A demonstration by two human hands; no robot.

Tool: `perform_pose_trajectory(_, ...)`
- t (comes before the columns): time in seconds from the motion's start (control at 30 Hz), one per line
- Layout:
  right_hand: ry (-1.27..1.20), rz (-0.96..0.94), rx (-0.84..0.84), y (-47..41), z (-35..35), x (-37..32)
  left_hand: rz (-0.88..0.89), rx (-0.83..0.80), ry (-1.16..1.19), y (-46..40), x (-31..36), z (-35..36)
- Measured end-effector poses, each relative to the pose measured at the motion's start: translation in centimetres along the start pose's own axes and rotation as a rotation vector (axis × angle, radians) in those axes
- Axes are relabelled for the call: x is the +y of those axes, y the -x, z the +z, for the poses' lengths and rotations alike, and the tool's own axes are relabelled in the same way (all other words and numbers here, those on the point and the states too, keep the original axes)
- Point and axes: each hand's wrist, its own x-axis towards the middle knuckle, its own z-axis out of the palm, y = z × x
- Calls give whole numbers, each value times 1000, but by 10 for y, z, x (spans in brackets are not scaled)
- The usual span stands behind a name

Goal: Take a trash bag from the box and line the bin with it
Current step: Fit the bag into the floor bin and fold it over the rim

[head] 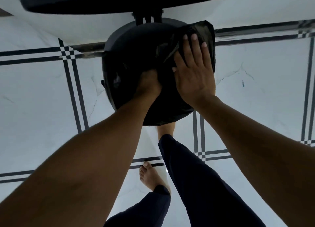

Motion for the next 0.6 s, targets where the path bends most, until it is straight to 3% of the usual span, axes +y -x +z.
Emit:
perform_pose_trajectory(0.07, 11, -2, 4, 0, 1, 1, -159, -238, -79, -17, -12, 4)
perform_pose_trajectory(0.17, -5, -10, 29, 0, 3, 1, -172, -317, -68, -27, -26, 5)
perform_pose_trajectory(0.23, -18, -13, 37, 1, 2, 1, -147, -233, 8, -22, -30, 4)
perform_pose_trajectory(0.33, -25, -2, 35, 1, 0, 0, -136, 131, 42, -5, -29, 2)
perform_pose_trajectory(0.43, -41, -1, 24, 1, -1, 0, 41, 478, 19, 5, -29, 11)
perform_pose_trajectory(0.5, -47, 1, 26, 2, 0, 0, 169, 462, 186, 9, -19, 15)
perform_pose_trajectory(0.6, -47, -1, 36, 2, 3, 1, 84, 199, 281, 1, 1, 19)
